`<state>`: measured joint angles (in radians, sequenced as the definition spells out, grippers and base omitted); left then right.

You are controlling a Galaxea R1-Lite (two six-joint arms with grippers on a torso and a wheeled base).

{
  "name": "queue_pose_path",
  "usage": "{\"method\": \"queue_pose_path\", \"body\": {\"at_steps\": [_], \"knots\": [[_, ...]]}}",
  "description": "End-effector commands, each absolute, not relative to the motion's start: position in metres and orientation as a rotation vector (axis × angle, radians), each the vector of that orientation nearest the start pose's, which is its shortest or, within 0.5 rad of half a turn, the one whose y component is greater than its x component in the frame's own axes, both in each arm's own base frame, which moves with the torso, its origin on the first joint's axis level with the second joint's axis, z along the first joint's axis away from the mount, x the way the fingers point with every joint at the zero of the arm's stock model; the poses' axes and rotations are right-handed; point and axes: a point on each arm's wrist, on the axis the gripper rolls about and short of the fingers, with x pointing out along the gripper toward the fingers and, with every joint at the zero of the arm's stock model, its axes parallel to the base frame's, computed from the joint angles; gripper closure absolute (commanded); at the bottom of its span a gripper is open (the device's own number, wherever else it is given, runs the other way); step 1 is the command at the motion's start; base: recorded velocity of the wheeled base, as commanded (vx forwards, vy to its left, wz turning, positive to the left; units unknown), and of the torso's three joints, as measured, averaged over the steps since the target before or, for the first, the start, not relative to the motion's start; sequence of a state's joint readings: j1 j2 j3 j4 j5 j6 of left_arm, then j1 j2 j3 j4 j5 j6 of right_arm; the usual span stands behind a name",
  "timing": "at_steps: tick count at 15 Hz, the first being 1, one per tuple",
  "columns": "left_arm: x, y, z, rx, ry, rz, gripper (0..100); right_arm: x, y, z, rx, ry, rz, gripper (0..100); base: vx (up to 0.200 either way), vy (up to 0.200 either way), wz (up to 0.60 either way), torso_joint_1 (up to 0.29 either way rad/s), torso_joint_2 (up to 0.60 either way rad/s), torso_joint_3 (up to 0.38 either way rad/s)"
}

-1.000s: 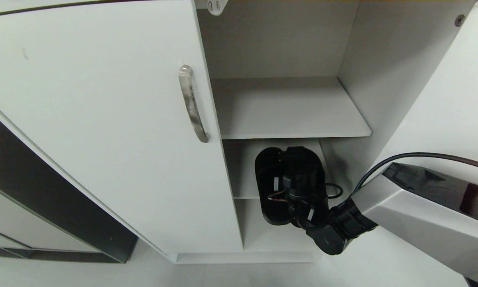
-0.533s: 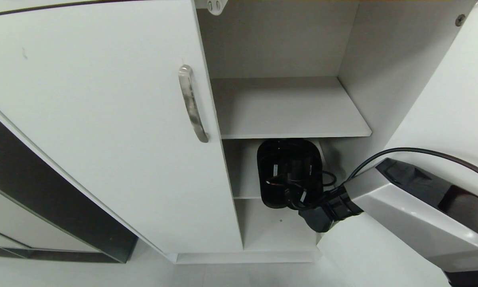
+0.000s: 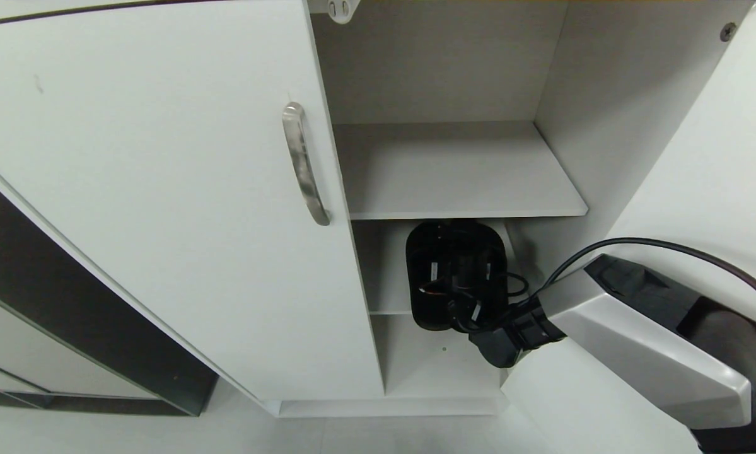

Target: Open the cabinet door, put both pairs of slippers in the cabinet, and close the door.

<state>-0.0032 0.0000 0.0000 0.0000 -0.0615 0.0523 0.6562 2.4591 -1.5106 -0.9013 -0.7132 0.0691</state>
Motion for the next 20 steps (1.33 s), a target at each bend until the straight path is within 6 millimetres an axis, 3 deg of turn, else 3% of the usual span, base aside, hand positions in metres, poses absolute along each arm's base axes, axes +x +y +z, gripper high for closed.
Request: {"method": "queue_pose_path", "body": {"at_steps": [1,4,8,11,15,20], "knots": [[-0.023,-0.001,0.076,0.052,0.0,-0.064,100,0.399,0.29,0.087,0.04,0.034,-0.058,0,0.0,0.0,0.0,0.0,0.0,0.0],[-0.023,-0.001,0.076,0.052,0.0,-0.064,100,0.395,0.289,0.081,0.024,0.053,-0.056,0,0.0,0.0,0.0,0.0,0.0,0.0],[-0.023,-0.001,0.076,0.052,0.0,-0.064,100,0.367,0.284,0.092,0.006,0.073,-0.029,0,0.0,0.0,0.0,0.0,0.0,0.0],[-0.023,-0.001,0.076,0.052,0.0,-0.064,100,0.321,0.282,0.109,0.015,0.059,0.022,0,0.0,0.0,0.0,0.0,0.0,0.0],[-0.023,-0.001,0.076,0.052,0.0,-0.064,100,0.279,0.273,0.105,0.014,0.058,0.079,0,0.0,0.0,0.0,0.0,0.0,0.0],[-0.023,-0.001,0.076,0.052,0.0,-0.064,100,0.265,0.27,0.101,0.008,0.059,0.101,0,-0.12,0.0,0.0,0.002,0.0,0.001]]}}
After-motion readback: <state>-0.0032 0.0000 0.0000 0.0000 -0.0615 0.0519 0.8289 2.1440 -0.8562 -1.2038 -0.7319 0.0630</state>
